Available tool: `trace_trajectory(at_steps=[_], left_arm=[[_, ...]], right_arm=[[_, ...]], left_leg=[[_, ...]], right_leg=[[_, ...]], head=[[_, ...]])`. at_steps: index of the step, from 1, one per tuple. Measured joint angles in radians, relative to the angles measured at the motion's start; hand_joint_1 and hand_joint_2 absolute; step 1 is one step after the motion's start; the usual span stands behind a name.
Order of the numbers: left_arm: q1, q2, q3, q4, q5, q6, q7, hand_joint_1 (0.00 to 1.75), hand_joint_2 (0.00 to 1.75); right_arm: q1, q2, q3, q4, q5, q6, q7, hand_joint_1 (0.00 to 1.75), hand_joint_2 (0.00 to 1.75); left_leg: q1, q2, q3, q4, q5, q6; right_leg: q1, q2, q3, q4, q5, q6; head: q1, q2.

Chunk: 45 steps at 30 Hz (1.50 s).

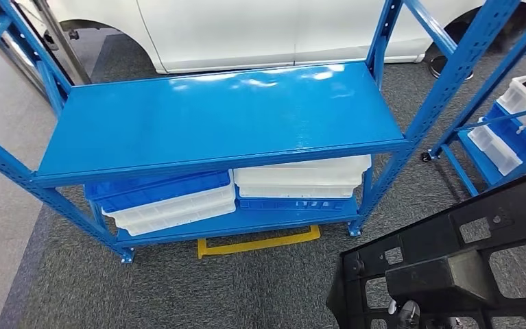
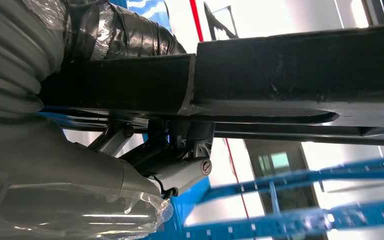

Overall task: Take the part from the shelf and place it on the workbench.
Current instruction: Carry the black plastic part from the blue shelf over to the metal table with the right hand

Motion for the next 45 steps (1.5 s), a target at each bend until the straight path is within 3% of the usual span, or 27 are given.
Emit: trace_trajectory(at_steps=[1,2,4,5,7,9,11,13,15,16,18,20,22,24,26,28,30,31,32,33,35,37,39,40,42,43,45], left_arm=[[0.001,0.000,-0.002,0.000,-0.004,0.001,0.000,0.00,0.00],[0.002,0.001,-0.005,0.000,-0.008,0.002,0.001,0.00,0.00],[0.001,0.003,-0.008,0.000,-0.014,0.003,0.001,0.00,0.00],[0.001,0.004,-0.010,0.000,-0.016,0.004,0.000,0.00,0.00],[0.001,0.005,-0.012,0.000,-0.021,0.006,0.000,0.00,0.00],[-0.001,0.006,-0.017,0.000,-0.028,0.008,0.000,0.00,0.00],[-0.002,0.007,-0.021,0.000,-0.034,0.010,0.000,0.00,0.00],[0.000,0.009,-0.023,0.000,-0.040,0.012,-0.001,0.00,0.00],[0.001,0.012,-0.025,0.000,-0.043,0.012,-0.001,0.00,0.00],[0.001,0.012,-0.027,0.000,-0.045,0.012,-0.001,0.00,0.00],[-0.003,0.013,-0.031,0.000,-0.049,0.012,-0.001,0.00,0.00],[-0.007,0.013,-0.035,0.001,-0.053,0.012,-0.001,0.00,0.00],[-0.010,0.013,-0.038,0.002,-0.056,0.012,-0.001,0.00,0.00],[-0.014,0.013,-0.041,0.002,-0.057,0.011,-0.001,0.00,0.00],[-0.017,0.016,-0.045,0.003,-0.058,0.011,-0.002,0.00,0.00],[-0.017,0.019,-0.046,0.004,-0.058,0.011,-0.003,0.00,0.00],[-0.014,0.020,-0.046,0.004,-0.058,0.011,-0.003,0.00,0.00],[-0.012,0.020,-0.046,0.005,-0.058,0.011,-0.003,0.00,0.00],[-0.012,0.022,-0.046,0.005,-0.057,0.010,-0.003,0.00,0.00],[-0.013,0.024,-0.046,0.005,-0.057,0.008,-0.003,0.00,0.00],[-0.014,0.028,-0.046,0.005,-0.055,0.005,-0.003,0.00,0.00],[-0.014,0.030,-0.046,0.006,-0.052,0.002,-0.003,0.00,0.00],[-0.014,0.032,-0.046,0.007,-0.048,0.000,-0.002,0.00,0.00],[-0.015,0.033,-0.046,0.008,-0.046,-0.001,-0.002,0.00,0.00],[-0.017,0.034,-0.046,0.008,-0.044,-0.002,-0.002,0.00,0.00],[-0.016,0.035,-0.046,0.009,-0.043,-0.003,-0.001,0.00,0.00],[-0.012,0.037,-0.046,0.009,-0.043,-0.003,0.003,0.00,0.00]], right_arm=[[0.001,0.002,-0.003,0.000,0.001,0.001,0.000,1.75,1.75],[0.002,0.004,-0.007,0.000,0.003,0.002,-0.001,1.75,1.75],[0.005,0.007,-0.012,-0.001,0.006,0.001,-0.002,1.75,1.75],[0.006,0.009,-0.014,-0.002,0.007,0.000,-0.002,1.75,1.75],[0.009,0.011,-0.017,-0.004,0.009,-0.002,-0.002,1.75,1.75],[0.015,0.011,-0.019,-0.006,0.011,-0.005,-0.003,1.75,1.75],[0.019,0.011,-0.020,-0.009,0.012,-0.010,-0.003,1.75,1.75],[0.020,0.011,-0.021,-0.012,0.014,-0.015,-0.003,1.75,1.75],[0.020,0.011,-0.022,-0.013,0.015,-0.017,-0.003,1.75,1.75],[0.021,0.011,-0.022,-0.013,0.015,-0.018,-0.003,1.75,1.75],[0.022,0.011,-0.024,-0.014,0.015,-0.018,-0.003,1.75,1.75],[0.021,0.011,-0.025,-0.016,0.015,-0.018,-0.003,1.75,1.75],[0.021,0.012,-0.026,-0.019,0.015,-0.018,-0.004,1.75,1.75],[0.023,0.012,-0.028,-0.022,0.015,-0.019,-0.005,1.75,1.75],[0.025,0.014,-0.031,-0.024,0.015,-0.019,-0.005,1.75,1.75],[0.024,0.016,-0.032,-0.026,0.014,-0.018,-0.006,1.75,1.75],[0.024,0.018,-0.032,-0.027,0.014,-0.018,-0.006,1.75,1.75],[0.024,0.019,-0.032,-0.027,0.014,-0.018,-0.006,1.75,1.75],[0.024,0.019,-0.032,-0.027,0.014,-0.018,-0.006,1.75,1.75],[0.024,0.019,-0.032,-0.027,0.014,-0.018,-0.006,1.75,1.75],[0.022,0.019,-0.033,-0.027,0.014,-0.017,-0.006,1.75,1.75],[0.019,0.019,-0.033,-0.026,0.014,-0.016,-0.006,1.75,1.75],[0.018,0.020,-0.033,-0.026,0.014,-0.015,-0.005,1.75,1.75],[0.018,0.020,-0.033,-0.026,0.014,-0.015,-0.005,1.75,1.75],[0.014,0.020,-0.033,-0.025,0.014,-0.014,-0.005,1.75,1.75],[0.011,0.020,-0.033,-0.024,0.015,-0.014,-0.005,1.75,1.75],[0.006,0.020,-0.033,-0.021,0.015,-0.013,-0.005,1.75,1.75]], left_leg=[[0.000,-0.002,-0.001,-0.002,0.018,0.000],[0.000,-0.006,0.015,-0.042,0.052,0.002],[0.003,-0.046,0.066,-0.171,0.122,0.007],[0.004,-0.069,0.085,-0.221,0.138,0.010],[0.002,-0.091,0.096,-0.254,0.138,0.015],[0.002,-0.068,0.097,-0.260,0.142,0.025],[0.006,-0.042,0.099,-0.269,0.151,0.039],[0.005,-0.012,0.097,-0.273,0.154,0.046],[0.002,0.019,0.096,-0.273,0.154,0.046],[0.001,0.034,0.096,-0.273,0.153,0.046],[0.000,0.059,0.100,-0.273,0.150,0.043],[-0.002,0.077,0.107,-0.273,0.145,0.038],[-0.005,0.093,0.112,-0.275,0.142,0.029],[-0.005,0.104,0.116,-0.277,0.139,0.018],[-0.004,0.068,0.110,-0.251,0.115,0.009],[-0.002,0.013,0.067,-0.148,0.052,0.005],[-0.001,-0.002,0.008,-0.022,0.001,0.002],[-0.001,-0.003,-0.007,0.004,0.004,0.001],[0.000,-0.004,-0.004,-0.009,0.027,0.001],[0.001,-0.009,0.014,-0.058,0.065,0.001],[0.007,-0.051,0.063,-0.186,0.130,0.002],[0.008,-0.084,0.084,-0.248,0.144,0.006],[0.005,-0.072,0.086,-0.253,0.143,0.016],[0.006,-0.060,0.088,-0.257,0.146,0.023],[0.008,-0.034,0.091,-0.266,0.153,0.036],[0.007,-0.019,0.092,-0.267,0.153,0.040],[0.003,0.011,0.092,-0.267,0.151,0.043]], right_leg=[[0.001,0.014,0.000,0.002,0.000,0.000],[0.001,0.028,0.000,0.005,0.000,0.001],[0.002,0.054,-0.003,0.015,-0.003,0.006],[0.002,0.066,-0.007,0.021,-0.004,0.010],[0.001,0.088,-0.019,0.026,0.000,0.024],[-0.002,0.101,-0.028,0.025,0.006,0.039],[0.001,0.058,-0.046,0.060,-0.019,0.049],[0.002,0.000,-0.096,0.169,-0.084,0.056],[-0.002,-0.018,-0.144,0.276,-0.126,0.062],[-0.003,-0.021,-0.145,0.284,-0.120,0.062],[-0.002,-0.037,-0.089,0.188,-0.062,0.058],[0.007,-0.076,-0.018,0.056,-0.019,0.043],[0.017,-0.092,0.003,0.009,-0.015,0.027],[0.015,-0.070,0.001,0.003,-0.009,0.016],[0.007,-0.051,0.005,-0.012,0.001,0.002],[0.005,-0.032,0.006,-0.019,0.007,-0.007],[0.006,-0.007,0.004,-0.016,0.007,-0.009],[0.006,0.008,0.003,-0.014,0.007,-0.009],[0.006,0.022,0.003,-0.011,0.006,-0.008],[0.005,0.036,0.003,-0.006,0.004,-0.006],[0.005,0.061,-0.002,0.009,-0.003,0.003],[0.005,0.085,-0.014,0.022,-0.005,0.015],[0.003,0.107,-0.023,0.022,0.000,0.028],[0.003,0.100,-0.027,0.026,-0.001,0.033],[0.004,0.048,-0.052,0.077,-0.034,0.042],[0.003,0.014,-0.078,0.133,-0.065,0.045],[0.000,-0.016,-0.140,0.259,-0.120,0.052]], head=[[0.000,0.000],[0.000,0.000],[0.000,0.000],[0.000,0.000],[0.000,0.000],[0.000,0.000],[0.001,0.000],[0.001,0.000],[0.001,0.000],[0.001,0.000],[0.001,0.000],[0.001,0.000],[0.001,0.000],[0.001,0.000],[0.001,0.000],[0.000,0.000],[0.000,0.000],[0.000,0.000],[0.000,0.000],[0.000,0.000],[0.000,0.000],[0.000,0.000],[0.000,0.000],[0.001,0.000],[0.002,0.000],[0.002,0.000],[0.003,0.000]])
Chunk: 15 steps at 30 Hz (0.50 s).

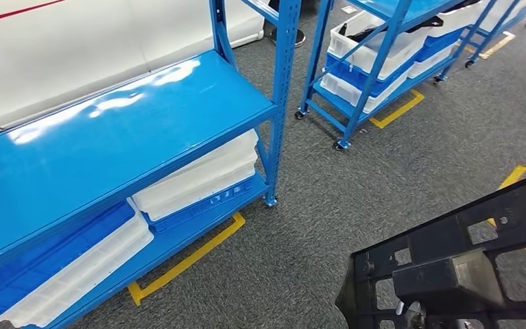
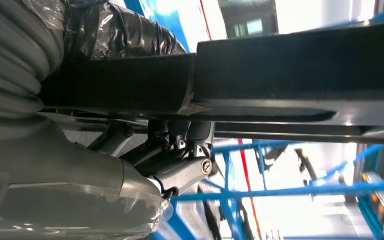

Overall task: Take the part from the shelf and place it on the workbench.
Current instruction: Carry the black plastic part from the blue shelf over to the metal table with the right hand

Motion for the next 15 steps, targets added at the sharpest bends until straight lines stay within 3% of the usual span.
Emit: trace_trajectory(at_steps=[1,2,3,5,7,9,10,12,14,15], left_arm=[[0.000,0.001,0.000,0.000,0.000,0.000,0.001,0.00,0.00],[-0.001,0.002,0.000,0.000,0.000,0.000,0.002,0.00,0.00],[-0.002,0.003,0.000,0.001,0.000,0.000,0.003,0.00,0.00],[-0.004,0.003,0.000,0.002,0.000,-0.001,0.003,0.00,0.00],[-0.005,0.003,0.000,0.003,0.000,-0.001,0.003,0.00,0.00],[-0.010,0.003,0.000,0.004,-0.001,-0.001,0.003,0.00,0.00],[-0.012,0.003,0.000,0.004,-0.001,0.000,0.003,0.00,0.00],[-0.015,0.003,0.000,0.004,-0.001,0.000,0.002,0.00,0.00],[-0.013,0.004,0.000,0.004,-0.001,0.000,0.001,0.00,0.00],[-0.011,0.004,0.000,0.005,-0.001,0.000,0.002,0.00,0.00]], right_arm=[[-0.001,0.000,0.000,0.002,0.000,0.000,0.000,1.75,1.75],[-0.001,0.000,0.000,0.004,0.000,0.000,0.000,1.75,1.75],[-0.001,0.000,0.000,0.006,0.000,0.000,0.000,1.75,1.75],[-0.004,0.000,0.000,0.007,0.000,0.000,0.001,1.75,1.75],[-0.010,0.000,-0.001,0.008,0.000,0.001,0.002,1.75,1.75],[-0.013,0.000,-0.002,0.009,-0.001,0.001,0.004,1.75,1.75],[-0.013,0.000,-0.003,0.009,-0.002,0.001,0.004,1.75,1.75],[-0.016,0.000,-0.004,0.009,-0.003,0.002,0.005,1.75,1.75],[-0.022,0.001,-0.005,0.010,-0.003,0.003,0.005,1.75,1.75],[-0.024,0.001,-0.005,0.010,-0.006,0.002,0.006,1.75,1.75]], left_leg=[[-0.001,0.014,0.001,0.000,-0.002,0.000],[-0.002,0.028,0.003,0.000,-0.004,0.000],[-0.002,0.040,0.006,0.000,-0.006,-0.002],[-0.004,0.060,0.015,0.000,-0.013,-0.007],[-0.007,0.077,0.020,-0.002,-0.018,-0.016],[-0.009,0.095,0.028,-0.007,-0.020,-0.026],[-0.008,0.094,0.032,-0.007,-0.024,-0.031],[-0.007,0.054,0.020,0.033,-0.055,-0.039],[-0.005,0.002,-0.032,0.144,-0.116,-0.041],[-0.005,-0.009,-0.066,0.211,-0.142,-0.043]], right_leg=[[-0.002,-0.004,-0.017,0.034,-0.005,0.002],[-0.003,-0.007,-0.013,0.028,0.010,0.002],[-0.003,-0.013,0.012,-0.019,0.042,0.000],[0.005,-0.050,0.087,-0.161,0.100,-0.011],[0.016,-0.075,0.124,-0.236,0.114,-0.024],[0.021,-0.061,0.123,-0.243,0.112,-0.034],[0.019,-0.051,0.125,-0.250,0.115,-0.039],[0.012,-0.031,0.133,-0.265,0.124,-0.053],[0.009,-0.010,0.135,-0.270,0.128,-0.061],[0.009,0.003,0.134,-0.268,0.127,-0.063]], head=[[0.000,0.000],[0.000,0.000],[0.000,0.000],[0.000,0.000],[0.000,0.000],[0.000,0.000],[0.000,0.000],[-0.001,0.000],[-0.001,0.000],[-0.001,0.000]])
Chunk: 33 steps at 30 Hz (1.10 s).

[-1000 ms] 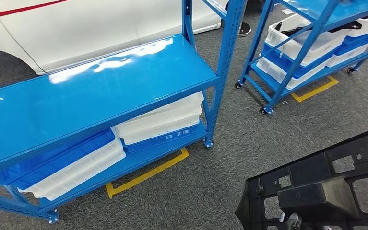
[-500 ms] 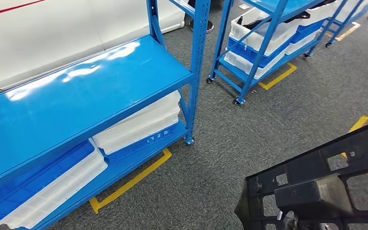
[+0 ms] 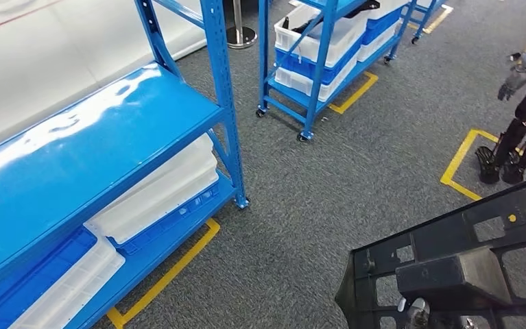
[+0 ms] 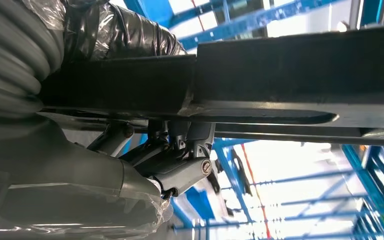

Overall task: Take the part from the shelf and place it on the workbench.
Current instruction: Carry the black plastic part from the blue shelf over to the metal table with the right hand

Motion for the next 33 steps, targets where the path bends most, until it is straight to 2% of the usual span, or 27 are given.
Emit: trace_trajectory(at_steps=[1,2,3,4,6,7,8,9,10,11,12,14,16,17,18,19,21,22,23,25,26,28,29,30,31,32,33], left_arm=[[0.002,0.000,0.000,0.000,0.000,0.000,0.000,0.00,0.00],[0.004,0.000,0.000,0.001,0.000,0.000,0.000,0.00,0.00],[0.004,0.000,0.000,0.001,-0.001,0.000,0.000,0.00,0.00],[0.004,0.000,0.000,0.001,-0.001,0.000,0.000,0.00,0.00],[0.002,0.000,0.000,0.001,-0.003,0.000,0.000,0.00,0.00],[0.002,-0.001,0.000,0.001,-0.004,0.000,0.001,0.00,0.00],[0.003,-0.003,0.000,0.001,-0.006,0.000,0.001,0.00,0.00],[0.004,-0.005,0.000,0.001,-0.006,0.001,0.002,0.00,0.00],[0.004,-0.009,0.000,0.001,-0.007,0.002,0.003,0.00,0.00],[0.003,-0.011,0.000,0.001,-0.008,0.002,0.003,0.00,0.00],[0.002,-0.013,0.000,0.001,-0.008,0.003,0.004,0.00,0.00],[0.001,-0.015,0.000,0.001,-0.008,0.003,0.004,0.00,0.00],[0.004,-0.015,0.000,0.001,-0.008,0.003,0.004,0.00,0.00],[0.004,-0.015,0.000,0.001,-0.009,0.003,0.005,0.00,0.00],[0.004,-0.015,0.000,0.001,-0.009,0.003,0.005,0.00,0.00],[0.003,-0.016,0.000,0.001,-0.009,0.003,0.005,0.00,0.00],[0.000,-0.018,0.000,0.001,-0.010,0.002,0.007,0.00,0.00],[-0.001,-0.019,0.000,0.001,-0.011,0.002,0.008,0.00,0.00],[-0.002,-0.020,0.000,0.001,-0.011,0.002,0.009,0.00,0.00],[-0.004,-0.022,0.000,0.001,-0.013,0.002,0.010,0.00,0.00],[-0.005,-0.022,0.000,0.001,-0.013,0.002,0.010,0.00,0.00],[-0.007,-0.023,0.000,0.001,-0.014,0.003,0.010,0.00,0.00],[-0.006,-0.023,0.000,0.001,-0.014,0.003,0.010,0.00,0.00],[-0.005,-0.023,0.000,0.001,-0.014,0.003,0.010,0.00,0.00],[-0.002,-0.024,0.000,0.001,-0.015,0.003,0.010,0.00,0.00],[0.001,-0.024,0.000,0.001,-0.016,0.003,0.010,0.00,0.00],[0.003,-0.025,0.000,0.001,-0.018,0.003,0.010,0.00,0.00]], right_arm=[[0.000,0.000,0.000,0.001,-0.004,-0.002,0.002,1.75,1.75],[0.000,0.000,0.000,0.001,-0.009,-0.005,0.005,1.75,1.75],[-0.001,0.000,0.000,0.001,-0.014,-0.009,0.009,1.75,1.75],[-0.001,0.000,0.000,0.001,-0.017,-0.014,0.013,1.75,1.75],[-0.002,0.000,0.001,0.000,-0.021,-0.022,0.020,1.75,1.75],[-0.004,0.000,0.002,0.000,-0.022,-0.025,0.024,1.75,1.75],[-0.005,0.001,0.002,-0.001,-0.024,-0.026,0.029,1.75,1.75],[-0.006,0.001,0.002,-0.002,-0.026,-0.026,0.034,1.75,1.75],[-0.006,0.001,0.001,-0.003,-0.028,-0.026,0.039,1.75,1.75],[-0.006,0.001,0.000,-0.003,-0.029,-0.026,0.043,1.75,1.75],[-0.006,0.001,-0.001,-0.004,-0.031,-0.026,0.046,1.75,1.75],[-0.008,0.001,-0.002,-0.006,-0.031,-0.025,0.050,1.75,1.75],[-0.011,0.001,-0.003,-0.006,-0.032,-0.025,0.051,1.75,1.75],[-0.011,0.001,-0.003,-0.006,-0.033,-0.024,0.052,1.75,1.75],[-0.011,0.001,-0.004,-0.006,-0.033,-0.024,0.053,1.75,1.75],[-0.011,0.001,-0.004,-0.006,-0.034,-0.024,0.054,1.75,1.75],[-0.012,0.001,-0.004,-0.006,-0.035,-0.024,0.056,1.75,1.75],[-0.013,0.001,-0.004,-0.006,-0.035,-0.024,0.058,1.75,1.75],[-0.013,0.001,-0.005,-0.007,-0.035,-0.025,0.060,1.75,1.75],[-0.013,0.001,-0.005,-0.009,-0.035,-0.025,0.064,1.75,1.75],[-0.011,0.001,-0.006,-0.010,-0.035,-0.026,0.066,1.75,1.75],[-0.011,0.002,-0.007,-0.012,-0.036,-0.027,0.068,1.75,1.75],[-0.012,0.002,-0.007,-0.012,-0.036,-0.027,0.069,1.75,1.75],[-0.013,0.003,-0.007,-0.013,-0.037,-0.027,0.069,1.75,1.75],[-0.014,0.004,-0.007,-0.013,-0.037,-0.027,0.070,1.75,1.75],[-0.013,0.004,-0.007,-0.013,-0.037,-0.027,0.070,1.75,1.75],[-0.013,0.004,-0.007,-0.013,-0.038,-0.027,0.070,1.75,1.75]], left_leg=[[0.000,-0.004,-0.027,0.047,-0.011,-0.001],[0.000,-0.005,-0.041,0.063,-0.002,-0.002],[0.001,-0.007,-0.038,0.043,0.026,-0.002],[0.002,-0.016,-0.017,-0.014,0.068,-0.002],[0.007,-0.071,0.029,-0.134,0.124,0.001],[0.010,-0.098,0.041,-0.169,0.134,0.003],[0.009,-0.116,0.045,-0.181,0.133,0.006],[0.008,-0.116,0.045,-0.184,0.133,0.009],[0.008,-0.102,0.046,-0.186,0.136,0.015],[0.007,-0.087,0.048,-0.190,0.139,0.022],[0.008,-0.072,0.050,-0.194,0.141,0.029],[0.007,-0.038,0.052,-0.198,0.143,0.039],[0.005,-0.002,0.053,-0.199,0.140,0.042],[0.004,0.014,0.054,-0.199,0.138,0.043],[0.004,0.029,0.056,-0.199,0.136,0.042],[0.004,0.042,0.059,-0.199,0.133,0.040],[0.001,0.064,0.067,-0.198,0.126,0.032],[0.000,0.073,0.070,-0.199,0.122,0.027],[-0.002,0.081,0.073,-0.200,0.119,0.022],[-0.004,0.100,0.085,-0.208,0.115,0.012],[-0.002,0.096,0.090,-0.207,0.111,0.007],[0.000,0.057,0.076,-0.161,0.077,0.001],[0.002,0.027,0.050,-0.105,0.046,0.000],[0.002,0.009,0.015,-0.035,0.013,0.000],[0.002,-0.001,-0.020,0.029,-0.010,0.000],[0.002,-0.004,-0.046,0.070,-0.015,0.000],[0.002,-0.006,-0.054,0.073,0.002,0.001]], right_leg=[[0.001,0.014,-0.001,0.003,-0.001,-0.001],[0.001,0.029,-0.002,0.006,-0.002,-0.001],[0.001,0.044,-0.002,0.011,-0.004,0.001],[0.000,0.058,-0.003,0.016,-0.007,0.003],[-0.002,0.082,-0.009,0.031,-0.013,0.013],[-0.002,0.094,-0.015,0.038,-0.015,0.018],[-0.003,0.106,-0.022,0.043,-0.015,0.025],[-0.004,0.119,-0.028,0.045,-0.013,0.032],[-0.007,0.128,-0.032,0.045,-0.010,0.038],[-0.008,0.115,-0.037,0.050,-0.012,0.043],[-0.007,0.089,-0.048,0.069,-0.024,0.047],[-0.005,0.020,-0.094,0.163,-0.076,0.055],[-0.010,-0.004,-0.155,0.281,-0.126,0.061],[-0.012,-0.007,-0.169,0.309,-0.128,0.064],[-0.014,-0.010,-0.162,0.296,-0.111,0.064],[-0.014,-0.016,-0.135,0.247,-0.080,0.063],[-0.008,-0.056,-0.061,0.112,-0.028,0.057],[-0.003,-0.072,-0.036,0.066,-0.017,0.052],[0.002,-0.082,-0.025,0.043,-0.016,0.047],[0.007,-0.063,-0.024,0.036,-0.017,0.037],[0.005,-0.052,-0.021,0.029,-0.015,0.032],[-0.001,-0.032,-0.012,0.016,-0.010,0.019],[-0.002,-0.023,-0.009,0.012,-0.008,0.014],[-0.002,-0.011,-0.007,0.012,-0.009,0.010],[0.000,0.003,-0.006,0.012,-0.010,0.008],[0.001,0.018,-0.005,0.013,-0.011,0.006],[0.002,0.033,-0.003,0.014,-0.013,0.007]], head=[[0.000,0.000],[0.000,0.000],[0.000,0.000],[0.000,0.000],[0.000,0.000],[0.000,0.000],[0.000,0.000],[0.000,0.000],[0.000,0.000],[0.000,0.000],[0.000,0.000],[0.001,0.000],[0.001,0.000],[0.001,0.000],[0.001,0.000],[0.001,0.000],[0.001,0.000],[0.001,0.000],[0.001,0.000],[0.000,0.000],[0.000,0.000],[0.000,0.000],[0.000,0.000],[0.000,0.000],[0.000,0.000],[0.000,0.000],[0.000,0.000]])
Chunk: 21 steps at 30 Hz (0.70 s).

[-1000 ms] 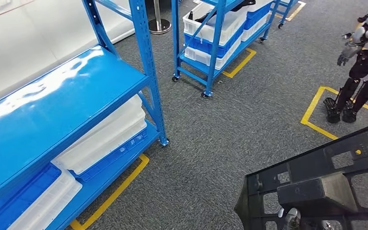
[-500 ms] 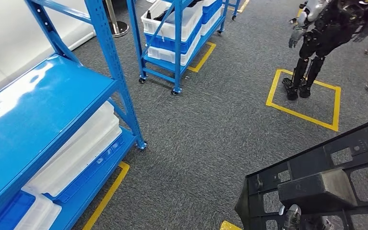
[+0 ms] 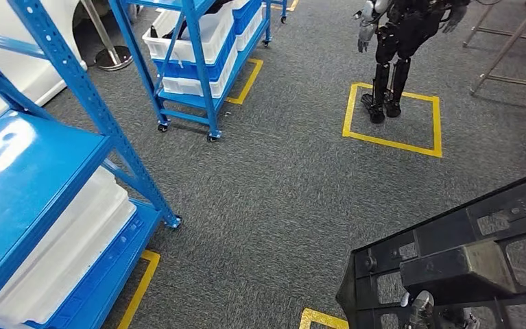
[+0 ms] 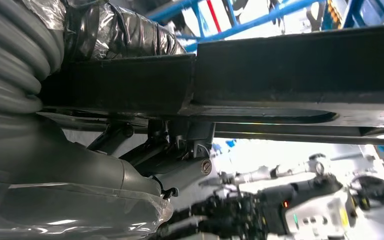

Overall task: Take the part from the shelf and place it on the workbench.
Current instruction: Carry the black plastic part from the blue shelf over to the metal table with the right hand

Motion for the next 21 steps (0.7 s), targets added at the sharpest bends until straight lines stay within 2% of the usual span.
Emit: trace_trajectory(at_steps=[1,2,3,4,5,6,7,8,10,12,13,14,15,16,17,18,19,20,21], left_arm=[[0.001,0.000,0.000,0.000,-0.001,0.000,0.000,0.00,0.00],[0.001,0.000,0.000,0.000,-0.002,0.000,0.000,0.00,0.00],[0.001,0.001,0.000,0.000,-0.003,0.001,0.000,0.00,0.00],[0.001,0.001,0.000,0.000,-0.003,0.001,0.000,0.00,0.00],[0.001,0.001,0.000,0.000,-0.004,0.001,0.000,0.00,0.00],[0.000,0.002,0.000,0.000,-0.004,0.001,0.000,0.00,0.00],[-0.001,0.002,0.000,0.000,-0.004,0.001,0.000,0.00,0.00],[-0.002,0.001,0.000,0.000,-0.005,0.001,0.000,0.00,0.00],[-0.004,0.000,0.000,0.000,-0.005,0.001,0.000,0.00,0.00],[-0.002,0.000,0.000,0.000,-0.006,0.001,0.000,0.00,0.00],[-0.001,0.001,0.000,0.000,-0.006,0.001,0.000,0.00,0.00],[0.001,0.001,0.000,0.000,-0.007,0.001,0.000,0.00,0.00],[0.001,0.002,0.000,0.000,-0.008,0.001,0.000,0.00,0.00],[0.001,0.002,0.000,0.000,-0.009,0.001,0.000,0.00,0.00],[0.000,0.001,0.000,0.000,-0.011,0.001,0.000,0.00,0.00],[0.000,0.001,0.000,0.000,-0.012,0.001,0.000,0.00,0.00],[0.000,0.001,0.000,0.000,-0.013,0.001,0.000,0.00,0.00],[-0.001,0.000,0.000,0.000,-0.013,0.001,0.000,0.00,0.00],[-0.003,0.000,0.000,0.000,-0.014,0.001,0.000,0.00,0.00]], right_arm=[[0.000,0.000,0.000,0.000,0.000,0.000,0.000,1.75,1.75],[0.000,0.000,0.000,0.000,0.000,0.000,0.001,1.75,1.75],[0.000,0.000,0.000,0.000,0.000,0.000,0.001,1.75,1.75],[-0.001,0.000,0.000,0.000,0.000,0.000,0.001,1.75,1.75],[-0.001,0.000,0.000,-0.001,0.000,0.000,0.002,1.75,1.75],[0.000,0.000,0.000,-0.001,0.000,-0.001,0.002,1.75,1.75],[0.001,0.000,0.000,-0.001,0.000,-0.001,0.003,1.75,1.75],[0.002,0.000,0.000,-0.002,0.001,-0.002,0.003,1.75,1.75],[0.003,0.000,0.000,-0.003,0.003,-0.003,0.003,1.75,1.75],[0.001,0.000,0.000,-0.005,0.006,-0.005,0.004,1.75,1.75],[0.000,0.000,0.000,-0.005,0.007,-0.007,0.005,1.75,1.75],[0.000,0.000,-0.001,-0.005,0.008,-0.008,0.006,1.75,1.75],[0.001,0.000,-0.001,-0.005,0.008,-0.010,0.008,1.75,1.75],[0.001,0.000,-0.001,-0.005,0.009,-0.011,0.009,1.75,1.75],[0.001,0.000,-0.001,-0.005,0.009,-0.011,0.010,1.75,1.75],[0.001,0.000,-0.001,-0.005,0.009,-0.011,0.011,1.75,1.75],[0.000,0.000,-0.001,-0.006,0.009,-0.011,0.011,1.75,1.75],[0.000,0.000,-0.001,-0.007,0.010,-0.011,0.011,1.75,1.75],[0.000,0.000,-0.001,-0.008,0.010,-0.012,0.012,1.75,1.75]], left_leg=[[0.000,-0.004,0.011,-0.038,0.037,0.002],[0.001,-0.017,0.035,-0.104,0.083,0.004],[0.001,-0.039,0.059,-0.169,0.117,0.007],[0.001,-0.060,0.080,-0.221,0.137,0.010],[0.000,-0.075,0.091,-0.251,0.143,0.013],[-0.002,-0.079,0.096,-0.259,0.138,0.016],[-0.003,-0.070,0.099,-0.264,0.138,0.021],[-0.003,-0.058,0.101,-0.269,0.141,0.027],[0.000,-0.034,0.108,-0.281,0.146,0.040],[-0.002,-0.006,0.113,-0.286,0.146,0.048],[-0.004,0.009,0.114,-0.285,0.144,0.049],[-0.006,0.024,0.115,-0.285,0.141,0.049],[-0.007,0.039,0.117,-0.285,0.138,0.049],[-0.007,0.052,0.121,-0.285,0.135,0.048],[-0.008,0.064,0.127,-0.285,0.131,0.047],[-0.008,0.076,0.133,-0.286,0.126,0.044],[-0.010,0.085,0.138,-0.287,0.121,0.040],[-0.011,0.095,0.142,-0.288,0.117,0.035],[-0.012,0.104,0.145,-0.290,0.114,0.030]], right_leg=[[0.000,0.015,0.003,0.002,-0.002,0.001],[0.000,0.030,0.006,0.004,-0.005,0.004],[0.000,0.043,0.008,0.009,-0.008,0.008],[0.000,0.056,0.006,0.013,-0.011,0.012],[-0.002,0.067,0.003,0.016,-0.012,0.018],[-0.004,0.078,-0.001,0.017,-0.012,0.025],[-0.006,0.089,-0.004,0.016,-0.009,0.031],[-0.007,0.088,-0.006,0.016,-0.010,0.037],[-0.004,0.038,-0.023,0.054,-0.034,0.046],[-0.005,-0.023,-0.077,0.162,-0.090,0.055],[-0.008,-0.034,-0.112,0.226,-0.114,0.059],[-0.011,-0.039,-0.138,0.270,-0.124,0.061],[-0.013,-0.042,-0.146,0.280,-0.115,0.063],[-0.014,-0.046,-0.133,0.251,-0.088,0.062],[-0.013,-0.056,-0.101,0.187,-0.049,0.059],[-0.008,-0.079,-0.064,0.117,-0.022,0.054],[-0.003,-0.099,-0.034,0.060,-0.003,0.047],[0.004,-0.113,-0.017,0.024,0.004,0.040],[0.010,-0.118,-0.013,0.013,0.000,0.034]], head=[[0.000,0.000],[0.000,0.000],[0.000,0.000],[0.000,0.000],[0.000,0.000],[0.000,0.000],[0.000,0.000],[0.000,0.000],[0.001,0.000],[0.001,0.000],[0.001,0.000],[0.001,0.000],[0.001,0.000],[0.001,0.000],[0.001,0.000],[0.001,0.000],[0.001,0.000],[0.001,0.000],[0.001,0.000]])
